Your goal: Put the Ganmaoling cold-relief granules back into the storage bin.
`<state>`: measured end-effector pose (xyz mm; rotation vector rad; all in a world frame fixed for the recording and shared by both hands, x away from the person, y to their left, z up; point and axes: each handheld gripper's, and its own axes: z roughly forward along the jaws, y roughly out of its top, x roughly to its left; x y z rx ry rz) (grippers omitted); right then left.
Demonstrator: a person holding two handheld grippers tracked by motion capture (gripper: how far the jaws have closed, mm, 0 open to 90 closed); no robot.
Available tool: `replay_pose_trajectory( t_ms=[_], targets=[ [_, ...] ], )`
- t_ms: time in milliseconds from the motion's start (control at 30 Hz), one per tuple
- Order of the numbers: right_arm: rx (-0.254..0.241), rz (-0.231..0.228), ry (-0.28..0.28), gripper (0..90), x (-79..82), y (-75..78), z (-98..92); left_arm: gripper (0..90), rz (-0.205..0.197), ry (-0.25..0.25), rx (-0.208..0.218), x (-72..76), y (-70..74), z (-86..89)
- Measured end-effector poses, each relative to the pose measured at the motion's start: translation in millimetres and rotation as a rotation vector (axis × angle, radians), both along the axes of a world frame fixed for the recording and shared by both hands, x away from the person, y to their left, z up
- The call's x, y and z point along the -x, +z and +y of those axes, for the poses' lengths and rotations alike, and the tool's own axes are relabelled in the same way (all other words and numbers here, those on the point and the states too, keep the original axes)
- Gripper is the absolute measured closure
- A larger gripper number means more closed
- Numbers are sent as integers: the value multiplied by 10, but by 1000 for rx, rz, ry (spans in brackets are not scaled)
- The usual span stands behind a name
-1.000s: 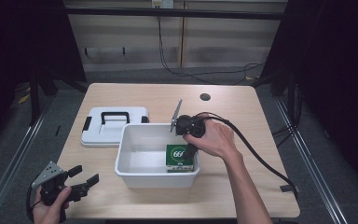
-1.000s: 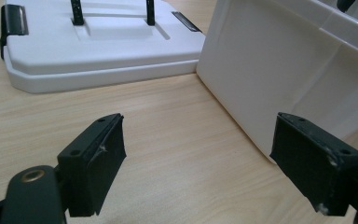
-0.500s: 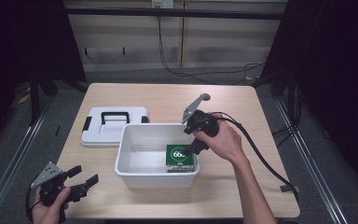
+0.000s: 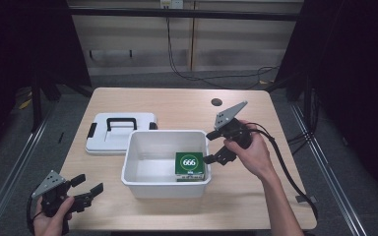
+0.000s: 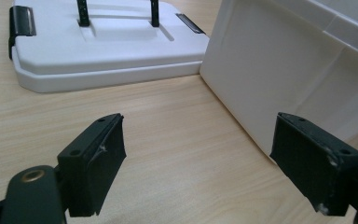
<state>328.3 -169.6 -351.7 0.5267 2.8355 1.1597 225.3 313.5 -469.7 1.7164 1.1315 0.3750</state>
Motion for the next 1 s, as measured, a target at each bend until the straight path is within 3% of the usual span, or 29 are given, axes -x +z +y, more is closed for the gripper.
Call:
replay_pose_trajectory(
  t_ms=[100,167,333,367,600,867,933,1000],
  targets=[
    [1,-11,-27,142,69,-3,-93,170,0,-5,-5,-1,2,-1],
    [-21,-49,-57,140,126,-1,-207,170,-3,-8,-8,2,5,-4],
    [-35,-61,-101,140,181,-35,-357,170,-3,-5,-6,1,4,-6],
    [-46,-79,-137,138,222,-56,-434,170,-1,-3,-5,0,2,-6],
    [-112,-137,-254,134,358,-112,-659,170,-5,-2,-10,3,4,-1],
    [-111,-117,-308,136,545,-307,-819,170,-2,3,-8,10,3,2],
    [-75,-117,-299,141,584,-389,-836,171,-2,-2,-7,6,2,0],
    [-96,-114,-322,138,609,-472,-887,170,-9,-2,-6,6,7,-2]
  ],
)
